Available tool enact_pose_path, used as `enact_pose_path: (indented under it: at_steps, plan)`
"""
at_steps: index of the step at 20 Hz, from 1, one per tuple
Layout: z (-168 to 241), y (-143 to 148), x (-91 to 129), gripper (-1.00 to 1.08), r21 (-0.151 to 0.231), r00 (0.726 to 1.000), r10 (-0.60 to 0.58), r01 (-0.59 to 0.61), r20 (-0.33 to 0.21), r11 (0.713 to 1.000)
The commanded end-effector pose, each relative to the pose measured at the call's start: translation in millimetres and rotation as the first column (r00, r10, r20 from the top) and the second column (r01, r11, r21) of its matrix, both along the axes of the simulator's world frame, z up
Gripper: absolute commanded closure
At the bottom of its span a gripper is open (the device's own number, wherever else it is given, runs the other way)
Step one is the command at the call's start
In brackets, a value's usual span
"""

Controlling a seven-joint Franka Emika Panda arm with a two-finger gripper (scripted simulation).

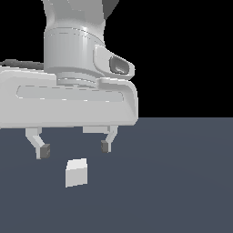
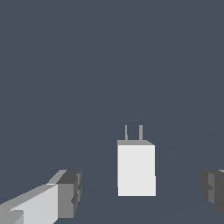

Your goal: Plug the charger into the wall socket.

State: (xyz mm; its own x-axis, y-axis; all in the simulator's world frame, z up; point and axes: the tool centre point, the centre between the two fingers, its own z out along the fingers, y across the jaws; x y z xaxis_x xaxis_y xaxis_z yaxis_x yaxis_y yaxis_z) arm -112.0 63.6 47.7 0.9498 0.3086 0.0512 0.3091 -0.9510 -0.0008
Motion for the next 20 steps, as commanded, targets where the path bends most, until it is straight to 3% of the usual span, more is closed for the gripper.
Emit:
enact_pose_path:
  at_steps: [1,11,12,20]
  plan:
    - [-10.9,0.0,-0.7,-0.92,0.0,1.0,0.001,-0.001,0.0,1.0]
    - [-35.9,-0.1,-0.4,-0.92,-0.001,1.0,0.001,-0.001,0.0,1.0]
    - [-35.9,-0.1,-0.4,1.08,-0.001,1.0,0.001,-0.001,0.0,1.0]
    - [-35.9,-0.1,-0.4,1.08,-0.001,1.0,0.001,-0.001,0.0,1.0]
